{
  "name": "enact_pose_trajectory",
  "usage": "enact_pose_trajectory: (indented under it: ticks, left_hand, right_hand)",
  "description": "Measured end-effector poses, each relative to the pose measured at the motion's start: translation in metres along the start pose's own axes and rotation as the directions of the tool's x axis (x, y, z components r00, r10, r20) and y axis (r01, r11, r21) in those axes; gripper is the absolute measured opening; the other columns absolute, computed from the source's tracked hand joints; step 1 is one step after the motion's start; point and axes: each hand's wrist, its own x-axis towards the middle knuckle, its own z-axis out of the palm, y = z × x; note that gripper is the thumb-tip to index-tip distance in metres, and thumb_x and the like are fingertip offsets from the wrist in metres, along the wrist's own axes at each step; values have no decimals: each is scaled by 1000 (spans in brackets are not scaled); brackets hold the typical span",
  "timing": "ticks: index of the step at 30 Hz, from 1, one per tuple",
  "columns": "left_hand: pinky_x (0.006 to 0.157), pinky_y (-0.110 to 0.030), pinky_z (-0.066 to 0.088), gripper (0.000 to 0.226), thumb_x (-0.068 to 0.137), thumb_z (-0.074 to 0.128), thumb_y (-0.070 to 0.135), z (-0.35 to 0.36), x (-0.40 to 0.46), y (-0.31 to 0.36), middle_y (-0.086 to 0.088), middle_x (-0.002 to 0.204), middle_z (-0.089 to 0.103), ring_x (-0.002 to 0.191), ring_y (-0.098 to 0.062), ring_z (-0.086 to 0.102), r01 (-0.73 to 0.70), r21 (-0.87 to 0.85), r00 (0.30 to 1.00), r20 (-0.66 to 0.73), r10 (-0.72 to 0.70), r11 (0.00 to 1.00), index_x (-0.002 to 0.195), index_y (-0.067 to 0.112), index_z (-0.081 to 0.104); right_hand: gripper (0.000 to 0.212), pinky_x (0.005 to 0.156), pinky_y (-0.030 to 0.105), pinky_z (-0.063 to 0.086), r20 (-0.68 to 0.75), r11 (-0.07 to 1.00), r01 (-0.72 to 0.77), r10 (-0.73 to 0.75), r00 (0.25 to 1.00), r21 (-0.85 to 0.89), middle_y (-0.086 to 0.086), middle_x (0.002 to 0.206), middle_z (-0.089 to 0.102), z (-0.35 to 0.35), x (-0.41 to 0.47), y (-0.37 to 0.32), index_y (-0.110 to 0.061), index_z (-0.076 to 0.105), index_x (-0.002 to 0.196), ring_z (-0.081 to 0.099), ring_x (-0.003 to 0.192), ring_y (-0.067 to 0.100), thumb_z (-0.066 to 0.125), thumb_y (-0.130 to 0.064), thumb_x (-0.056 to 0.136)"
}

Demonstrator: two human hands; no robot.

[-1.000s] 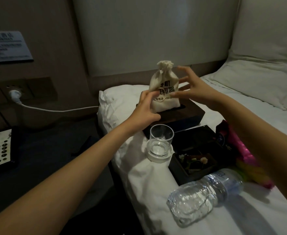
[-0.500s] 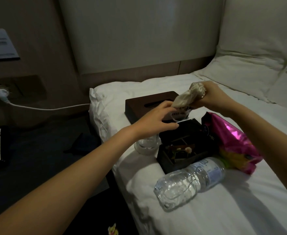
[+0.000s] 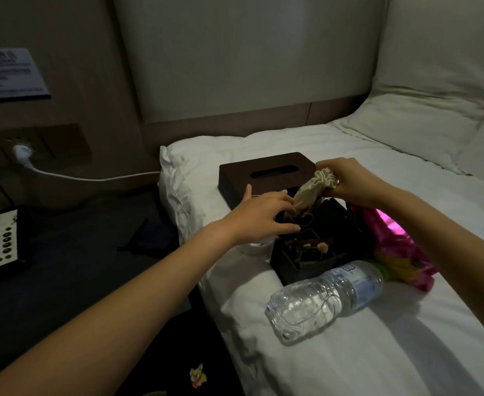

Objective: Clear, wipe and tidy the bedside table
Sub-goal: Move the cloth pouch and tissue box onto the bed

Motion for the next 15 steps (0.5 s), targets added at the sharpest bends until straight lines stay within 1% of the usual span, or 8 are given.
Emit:
enact_pose_trajectory:
  ticks: [2,3,5,6,9,11,13,15]
  left_hand:
    - [113,-66,-6,42,91,59,47,-2,-5,-1,6,149,44,146,-7,21,-12,24,1000,-26,13,1000,126,23,62]
    - [113,-66,-4,41,91,61,47,-3,-8,-1,6,148,45,146,-8,22,-11,24,999,-43,12,1000,125,24,63]
    - [115,-66,3,39,90,62,47,-7,-12,-2,7,144,47,143,-9,27,0,12,997,-82,1,1000,122,26,64]
    - [115,-65,6,39,89,62,48,-9,-14,-3,8,142,48,142,-9,29,6,6,995,-100,-5,1000,122,26,64]
    - [115,-60,16,42,89,62,48,-11,-20,-6,8,139,50,138,-10,34,22,1,989,-145,-21,1000,126,27,61]
    - [111,-54,29,46,89,63,46,-11,-24,-8,7,137,51,134,-12,39,23,24,984,-175,-19,999,130,25,58]
    - [102,-47,39,47,90,63,43,-11,-26,-8,5,135,52,130,-14,42,24,52,981,-194,-14,998,132,24,56]
    - [100,-46,42,47,90,64,40,-11,-27,-8,4,135,52,128,-16,43,36,59,979,-200,-23,998,133,23,55]
  right_hand:
    - [28,76,26,34,-15,1000,-4,4,1000,-6,9,95,67,0,-1,2,-3,66,103,62,91,27,79,-13,80]
    - [17,74,27,35,-19,1000,6,-6,1000,10,4,88,68,-1,-4,2,-12,67,91,62,83,23,79,-12,80]
    - [37,62,28,34,-69,998,31,-27,997,47,-11,67,58,-3,-7,2,-33,51,68,55,65,8,79,-11,79]
    - [41,57,28,33,-75,998,35,-32,997,48,-14,63,54,-5,-8,2,-33,46,66,52,62,5,78,-10,79]
    - [22,61,24,35,68,996,37,-32,997,-78,-14,76,55,-2,-7,1,-19,57,83,54,71,11,76,-9,81]
    - [22,67,29,46,228,979,31,17,973,-203,-6,85,58,-1,-5,-2,-16,57,95,61,84,21,74,-10,82]
    - [31,82,41,53,312,934,7,112,943,-356,7,109,64,-4,-4,-6,-15,60,113,63,101,30,69,-10,84]
    - [48,91,39,51,372,858,14,208,904,-514,11,132,57,-11,-4,-10,-20,55,132,59,115,31,65,-8,87]
